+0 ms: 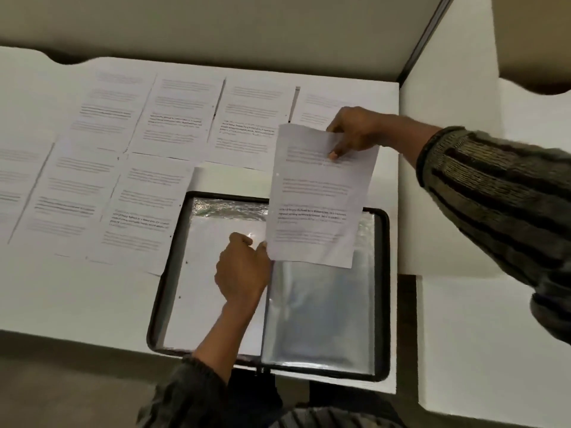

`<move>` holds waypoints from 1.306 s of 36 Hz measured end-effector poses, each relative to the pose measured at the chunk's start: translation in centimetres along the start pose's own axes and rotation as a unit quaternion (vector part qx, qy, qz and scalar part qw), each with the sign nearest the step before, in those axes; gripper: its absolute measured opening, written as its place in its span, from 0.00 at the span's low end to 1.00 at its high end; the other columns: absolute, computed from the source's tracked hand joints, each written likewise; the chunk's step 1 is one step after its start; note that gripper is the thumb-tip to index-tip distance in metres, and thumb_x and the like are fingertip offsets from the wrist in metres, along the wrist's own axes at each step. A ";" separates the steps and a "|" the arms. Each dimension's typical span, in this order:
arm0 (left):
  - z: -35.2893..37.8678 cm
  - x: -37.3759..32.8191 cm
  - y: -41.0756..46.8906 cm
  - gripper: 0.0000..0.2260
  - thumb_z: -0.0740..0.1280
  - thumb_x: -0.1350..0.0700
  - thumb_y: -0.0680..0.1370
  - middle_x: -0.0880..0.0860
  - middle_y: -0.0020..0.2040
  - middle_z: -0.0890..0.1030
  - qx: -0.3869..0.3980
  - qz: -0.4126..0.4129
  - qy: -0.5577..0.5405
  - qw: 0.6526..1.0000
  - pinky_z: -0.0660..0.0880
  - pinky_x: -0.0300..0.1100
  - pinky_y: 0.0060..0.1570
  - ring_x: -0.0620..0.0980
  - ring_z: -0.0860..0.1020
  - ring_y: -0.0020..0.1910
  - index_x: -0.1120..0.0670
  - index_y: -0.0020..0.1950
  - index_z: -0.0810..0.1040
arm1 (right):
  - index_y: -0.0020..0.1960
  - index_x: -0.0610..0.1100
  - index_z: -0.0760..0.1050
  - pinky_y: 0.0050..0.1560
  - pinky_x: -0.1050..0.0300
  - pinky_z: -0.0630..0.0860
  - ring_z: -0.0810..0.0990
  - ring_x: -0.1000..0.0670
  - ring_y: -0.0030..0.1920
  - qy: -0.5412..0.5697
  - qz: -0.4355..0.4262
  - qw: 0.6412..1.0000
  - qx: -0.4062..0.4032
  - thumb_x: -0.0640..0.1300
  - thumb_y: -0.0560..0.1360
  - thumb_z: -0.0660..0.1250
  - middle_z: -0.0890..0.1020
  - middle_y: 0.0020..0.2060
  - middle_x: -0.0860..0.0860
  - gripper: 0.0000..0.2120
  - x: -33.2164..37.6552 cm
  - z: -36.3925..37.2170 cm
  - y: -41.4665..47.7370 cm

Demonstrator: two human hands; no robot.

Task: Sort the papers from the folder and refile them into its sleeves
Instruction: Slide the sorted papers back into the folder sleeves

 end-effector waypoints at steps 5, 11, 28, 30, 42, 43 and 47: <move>4.2 -0.9 -4.8 0.17 0.65 0.40 0.83 0.51 0.54 0.82 0.034 0.075 0.171 0.982 0.77 0.49 0.48 0.53 0.78 0.57 0.53 0.58 0.78 | 0.54 0.42 0.85 0.53 0.50 0.76 0.80 0.41 0.52 -0.037 -0.001 0.999 -0.026 0.48 0.73 0.80 0.85 0.50 0.44 0.14 -2.3 -2.1 1.0; 9.6 -4.1 -7.6 0.24 0.68 0.38 0.81 0.56 0.66 0.78 0.055 0.181 0.181 0.965 0.77 0.52 0.63 0.57 0.74 0.66 0.56 0.65 0.79 | 0.54 0.42 0.86 0.41 0.53 0.70 0.78 0.44 0.45 -0.051 -0.012 0.998 -0.039 0.45 0.73 0.80 0.83 0.42 0.46 0.12 -3.9 -4.5 1.4; 15.8 -10.8 -5.3 0.50 0.53 0.25 0.79 0.68 0.84 0.48 0.141 0.121 0.289 0.939 0.42 0.78 0.74 0.70 0.45 0.84 0.63 0.85 0.50 | 0.53 0.43 0.85 0.36 0.59 0.68 0.75 0.46 0.38 -0.052 0.001 0.996 -0.067 0.44 0.71 0.82 0.79 0.34 0.54 0.12 -7.9 -10.2 2.2; 15.7 -10.7 -5.5 0.46 0.56 0.28 0.81 0.68 0.85 0.49 0.135 0.118 0.264 0.948 0.42 0.76 0.76 0.69 0.45 0.84 0.62 0.84 0.54 | 0.53 0.42 0.86 0.37 0.58 0.71 0.77 0.46 0.38 -0.044 0.004 0.997 -0.063 0.44 0.71 0.82 0.82 0.37 0.50 0.14 -8.1 -10.7 2.4; 14.1 -8.7 -6.5 0.11 0.64 0.50 0.86 0.47 0.66 0.80 0.016 0.103 0.026 0.994 0.72 0.41 0.64 0.47 0.68 0.70 0.51 0.55 0.86 | 0.50 0.51 0.84 0.47 0.52 0.78 0.83 0.46 0.42 0.001 0.045 0.999 -0.028 0.45 0.70 0.83 0.86 0.44 0.52 0.12 -7.9 -13.3 1.9; 13.9 -8.7 -6.6 0.11 0.64 0.49 0.86 0.45 0.63 0.81 0.033 0.088 0.000 0.996 0.73 0.38 0.61 0.45 0.70 0.67 0.51 0.54 0.86 | 0.51 0.51 0.83 0.47 0.51 0.78 0.83 0.45 0.43 0.003 0.050 0.998 -0.031 0.44 0.70 0.82 0.86 0.44 0.52 0.12 -7.9 -13.5 1.8; 13.2 -8.3 -7.3 0.13 0.64 0.48 0.87 0.44 0.46 0.84 0.056 0.039 -0.078 0.995 0.77 0.41 0.50 0.43 0.77 0.52 0.50 0.48 0.84 | 0.53 0.47 0.83 0.47 0.51 0.78 0.83 0.44 0.42 0.012 0.063 0.997 -0.046 0.43 0.71 0.82 0.86 0.44 0.51 0.13 -7.9 -13.9 1.5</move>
Point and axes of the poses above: each hand's wrist, its own y-axis towards the middle knuckle, its own z-axis out of the palm, x = y × z, the point moved 1 cm from there along y, towards the middle knuckle
